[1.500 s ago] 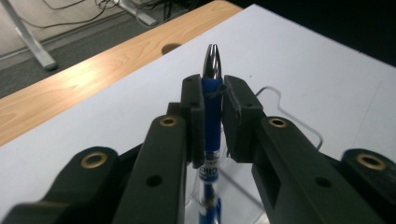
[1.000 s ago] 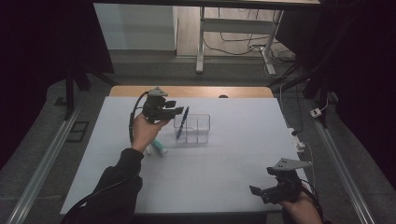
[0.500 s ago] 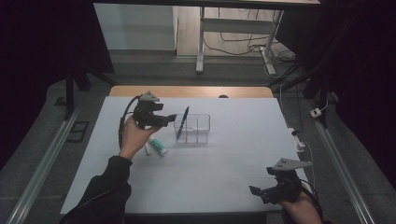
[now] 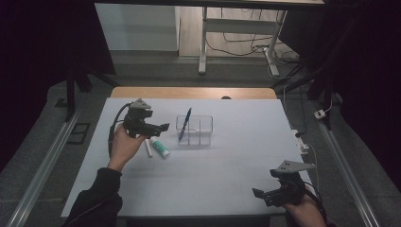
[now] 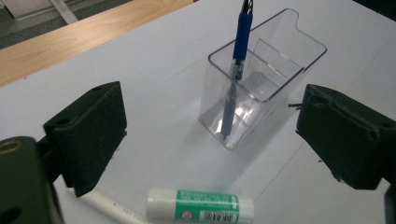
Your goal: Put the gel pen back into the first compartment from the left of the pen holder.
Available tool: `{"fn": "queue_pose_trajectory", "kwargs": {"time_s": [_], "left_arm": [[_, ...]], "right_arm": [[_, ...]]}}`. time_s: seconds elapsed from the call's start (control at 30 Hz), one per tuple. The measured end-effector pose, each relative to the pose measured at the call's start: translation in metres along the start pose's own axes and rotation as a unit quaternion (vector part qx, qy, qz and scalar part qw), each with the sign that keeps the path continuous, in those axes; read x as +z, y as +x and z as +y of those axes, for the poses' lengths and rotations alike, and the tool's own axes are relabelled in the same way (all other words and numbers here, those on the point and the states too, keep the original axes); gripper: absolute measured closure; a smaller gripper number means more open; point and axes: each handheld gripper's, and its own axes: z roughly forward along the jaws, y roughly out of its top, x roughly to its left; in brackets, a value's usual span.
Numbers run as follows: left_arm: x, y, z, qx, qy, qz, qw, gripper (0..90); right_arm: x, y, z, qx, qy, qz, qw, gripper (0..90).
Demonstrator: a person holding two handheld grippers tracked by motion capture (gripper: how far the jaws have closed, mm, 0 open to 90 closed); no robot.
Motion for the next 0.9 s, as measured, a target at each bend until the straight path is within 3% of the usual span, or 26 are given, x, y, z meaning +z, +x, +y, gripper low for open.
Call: {"fn": "queue_pose_trajectory", "kwargs": {"time_s": [0.47, 0.57, 0.9], "left_arm": [[-0.013, 0.007, -0.032, -0.004, 0.005, 0.008, 0.9999, 0.1], [-0.014, 0.006, -0.039, 0.007, 0.007, 0.014, 0.9998, 0.6], [-0.01, 0.006, -0.057, -0.021, 0.025, 0.008, 0.9994, 0.4]], "right_arm": [[0.0, 0.0, 0.0, -0.002, 0.002, -0.001, 1.0, 0.0], [0.0, 0.0, 0.0, -0.003, 0.001, -0.001, 1.0, 0.0], [0.0, 0.001, 0.0, -0.004, 0.0, 0.0, 1.0, 0.0]]}}
